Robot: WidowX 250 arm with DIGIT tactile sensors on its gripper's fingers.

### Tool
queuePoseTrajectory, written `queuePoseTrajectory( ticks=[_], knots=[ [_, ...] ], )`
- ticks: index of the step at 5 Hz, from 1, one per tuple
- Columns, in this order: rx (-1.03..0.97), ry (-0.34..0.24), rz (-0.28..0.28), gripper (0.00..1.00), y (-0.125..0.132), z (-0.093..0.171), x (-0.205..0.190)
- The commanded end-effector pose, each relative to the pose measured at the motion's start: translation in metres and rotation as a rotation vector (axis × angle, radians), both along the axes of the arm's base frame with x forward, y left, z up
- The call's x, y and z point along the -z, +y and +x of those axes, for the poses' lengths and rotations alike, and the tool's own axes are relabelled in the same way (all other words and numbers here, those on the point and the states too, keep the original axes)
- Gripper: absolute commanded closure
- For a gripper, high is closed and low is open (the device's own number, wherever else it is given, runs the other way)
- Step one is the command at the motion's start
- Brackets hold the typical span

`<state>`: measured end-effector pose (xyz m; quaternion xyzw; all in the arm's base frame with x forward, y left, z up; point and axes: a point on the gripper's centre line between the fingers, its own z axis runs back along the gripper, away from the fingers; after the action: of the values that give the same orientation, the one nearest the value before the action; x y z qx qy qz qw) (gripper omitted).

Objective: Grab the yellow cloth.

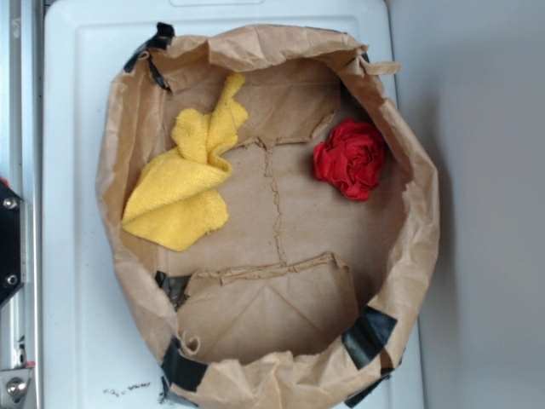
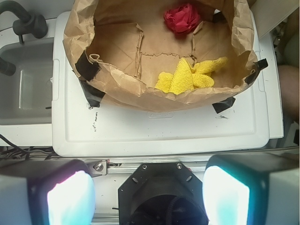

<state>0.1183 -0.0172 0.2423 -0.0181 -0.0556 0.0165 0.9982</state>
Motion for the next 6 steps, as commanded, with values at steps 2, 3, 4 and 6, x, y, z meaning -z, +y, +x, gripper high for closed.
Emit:
queuePoseTrajectory(
  ticks=[2,3,4,6],
  knots=[
    [-0.055,0.001,-0.025,0.00,-0.006,0.000,0.001],
    [-0.062,0.010,-0.037,0.00,-0.020,-0.014,0.001],
    [-0.062,0.010,-0.037,0.00,-0.020,-0.014,0.001],
    [-0.062,0.010,-0.037,0.00,-0.020,-0.014,0.001]
  ],
)
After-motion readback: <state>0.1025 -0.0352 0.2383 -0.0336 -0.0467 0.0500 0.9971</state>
